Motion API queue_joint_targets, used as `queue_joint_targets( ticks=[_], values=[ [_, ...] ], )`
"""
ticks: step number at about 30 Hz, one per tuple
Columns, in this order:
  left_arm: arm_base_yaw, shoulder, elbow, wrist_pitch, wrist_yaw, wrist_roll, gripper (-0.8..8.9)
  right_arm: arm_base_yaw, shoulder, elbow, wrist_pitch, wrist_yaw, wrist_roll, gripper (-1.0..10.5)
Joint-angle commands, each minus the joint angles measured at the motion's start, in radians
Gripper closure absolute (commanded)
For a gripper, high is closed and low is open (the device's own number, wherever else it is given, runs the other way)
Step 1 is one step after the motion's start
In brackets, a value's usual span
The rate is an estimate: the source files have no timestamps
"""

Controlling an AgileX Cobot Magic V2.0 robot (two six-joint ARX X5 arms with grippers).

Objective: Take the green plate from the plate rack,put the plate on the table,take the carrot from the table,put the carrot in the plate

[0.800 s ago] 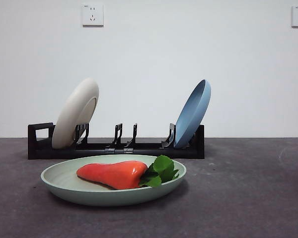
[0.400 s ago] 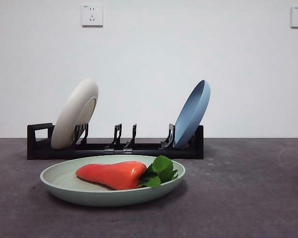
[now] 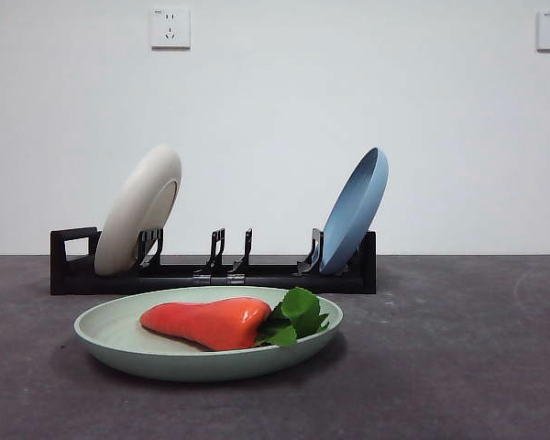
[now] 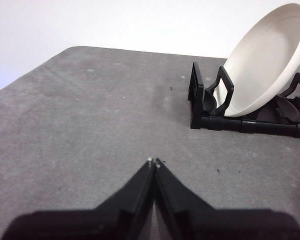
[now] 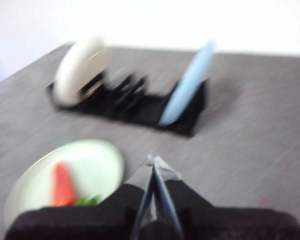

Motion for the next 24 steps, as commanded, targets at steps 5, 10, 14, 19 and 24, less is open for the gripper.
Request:
queue_joint_targets(
  ticks=[5, 10, 14, 19, 24],
  values=[
    [0.003, -0.002, -0.014, 0.005, 0.002, -0.003, 8.16, -0.120, -0.198, -0.312, 0.263, 0.003, -0.013, 9.5],
    [0.003, -0.002, -0.014, 0.005, 0.002, -0.003, 8.16, -0.137, -0.308, -0.462, 0.304, 0.010, -0.009, 9.5],
    [0.003, -0.002, -0.014, 0.005, 0.002, -0.003, 8.16, -0.136, -0.371, -0.554, 0.306, 0.009, 0.029, 9.5],
    [0.003, -0.002, -0.014, 0.005, 0.002, -0.003, 8.16, -0.135, -0.389, -0.617, 0.310, 0.007, 0.074, 9.5],
    [0.003, -0.002, -0.014, 0.005, 0.002, -0.003, 8.16, -0.135, -0.389, -0.617, 0.313, 0.017, 0.072, 9.5]
  ],
)
